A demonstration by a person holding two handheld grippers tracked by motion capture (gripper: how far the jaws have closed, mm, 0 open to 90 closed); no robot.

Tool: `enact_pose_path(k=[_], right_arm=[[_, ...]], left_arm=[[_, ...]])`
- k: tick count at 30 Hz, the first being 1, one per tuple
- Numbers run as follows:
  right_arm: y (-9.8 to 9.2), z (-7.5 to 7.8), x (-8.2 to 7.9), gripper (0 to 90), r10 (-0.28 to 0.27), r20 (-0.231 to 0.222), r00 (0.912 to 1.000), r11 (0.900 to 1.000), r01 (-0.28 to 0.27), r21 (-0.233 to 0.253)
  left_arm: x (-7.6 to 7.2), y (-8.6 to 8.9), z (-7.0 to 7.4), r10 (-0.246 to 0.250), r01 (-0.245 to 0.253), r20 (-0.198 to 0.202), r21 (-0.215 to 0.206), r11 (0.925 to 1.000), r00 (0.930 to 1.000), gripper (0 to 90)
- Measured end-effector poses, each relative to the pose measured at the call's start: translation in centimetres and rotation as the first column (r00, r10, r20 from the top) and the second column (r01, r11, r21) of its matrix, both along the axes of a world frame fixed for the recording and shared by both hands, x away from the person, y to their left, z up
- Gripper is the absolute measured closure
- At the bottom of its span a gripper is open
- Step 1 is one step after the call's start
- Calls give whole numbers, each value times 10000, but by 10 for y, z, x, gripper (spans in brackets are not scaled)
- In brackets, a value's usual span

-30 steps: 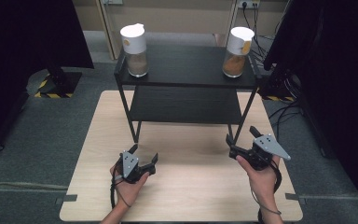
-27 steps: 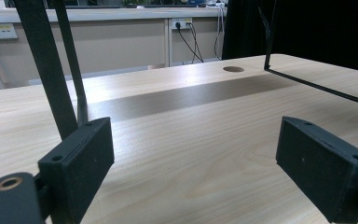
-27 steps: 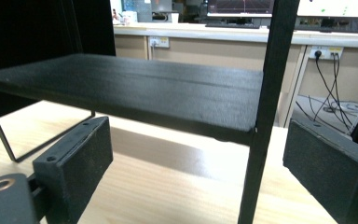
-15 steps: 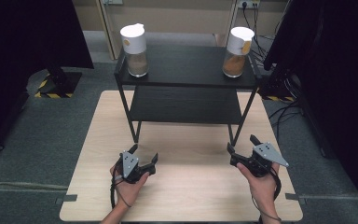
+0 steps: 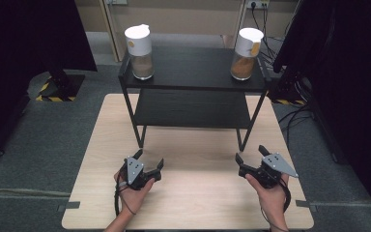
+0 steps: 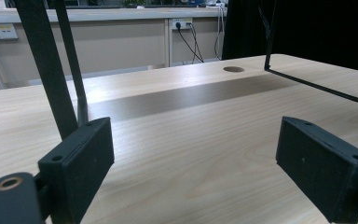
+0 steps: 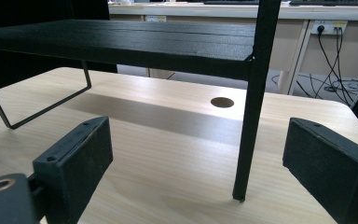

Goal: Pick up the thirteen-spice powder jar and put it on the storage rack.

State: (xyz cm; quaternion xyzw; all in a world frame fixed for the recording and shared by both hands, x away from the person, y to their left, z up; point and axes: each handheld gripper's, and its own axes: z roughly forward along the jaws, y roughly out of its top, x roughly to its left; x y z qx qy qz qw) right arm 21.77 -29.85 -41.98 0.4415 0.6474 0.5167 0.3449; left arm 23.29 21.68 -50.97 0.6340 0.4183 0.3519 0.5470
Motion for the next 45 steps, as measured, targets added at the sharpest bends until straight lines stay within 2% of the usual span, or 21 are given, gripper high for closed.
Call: enact_pose_path(k=[18, 35, 45], right_arm=[[-8, -20, -9, 85, -186, -331, 9993, 9998, 190, 95], [-12, -32, -15, 85, -348, -589, 9977, 9992, 358, 162], [-14, -46, -20, 87, -381, -729, 9966, 9985, 409, 370]], left_arm=[[0, 0, 0, 9, -9, 4, 8, 10000, 10000, 109], [0, -1, 0, 15, -16, 5, 37, 10000, 10000, 109], [0, -1, 0, 21, -21, 12, 34, 10000, 10000, 109]])
